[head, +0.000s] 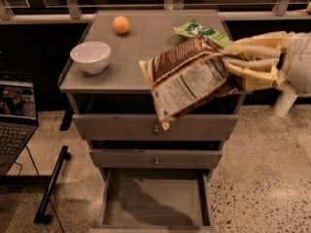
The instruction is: Pick brown chip bag from bottom drawer and place on counter
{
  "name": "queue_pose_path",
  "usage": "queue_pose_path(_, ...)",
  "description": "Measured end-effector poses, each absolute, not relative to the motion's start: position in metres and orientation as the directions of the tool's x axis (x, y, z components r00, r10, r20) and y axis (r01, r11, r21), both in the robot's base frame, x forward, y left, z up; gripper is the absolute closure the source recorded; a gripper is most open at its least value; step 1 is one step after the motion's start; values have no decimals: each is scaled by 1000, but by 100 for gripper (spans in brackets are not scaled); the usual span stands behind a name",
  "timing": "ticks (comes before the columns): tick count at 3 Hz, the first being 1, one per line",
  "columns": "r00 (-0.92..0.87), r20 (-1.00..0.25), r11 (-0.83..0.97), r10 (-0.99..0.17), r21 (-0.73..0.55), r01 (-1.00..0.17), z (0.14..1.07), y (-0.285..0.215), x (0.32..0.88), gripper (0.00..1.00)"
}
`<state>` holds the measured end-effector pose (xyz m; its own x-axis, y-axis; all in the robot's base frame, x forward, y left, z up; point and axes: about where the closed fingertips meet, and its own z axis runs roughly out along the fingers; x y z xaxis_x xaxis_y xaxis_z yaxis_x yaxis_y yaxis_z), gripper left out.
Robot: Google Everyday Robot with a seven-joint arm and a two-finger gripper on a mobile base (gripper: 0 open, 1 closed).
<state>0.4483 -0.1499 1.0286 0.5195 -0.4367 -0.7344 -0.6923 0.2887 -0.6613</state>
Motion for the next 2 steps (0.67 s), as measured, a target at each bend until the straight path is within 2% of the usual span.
queue_pose_path(2,567,-735,306,-372,-674,-672,1066,-187,519,100)
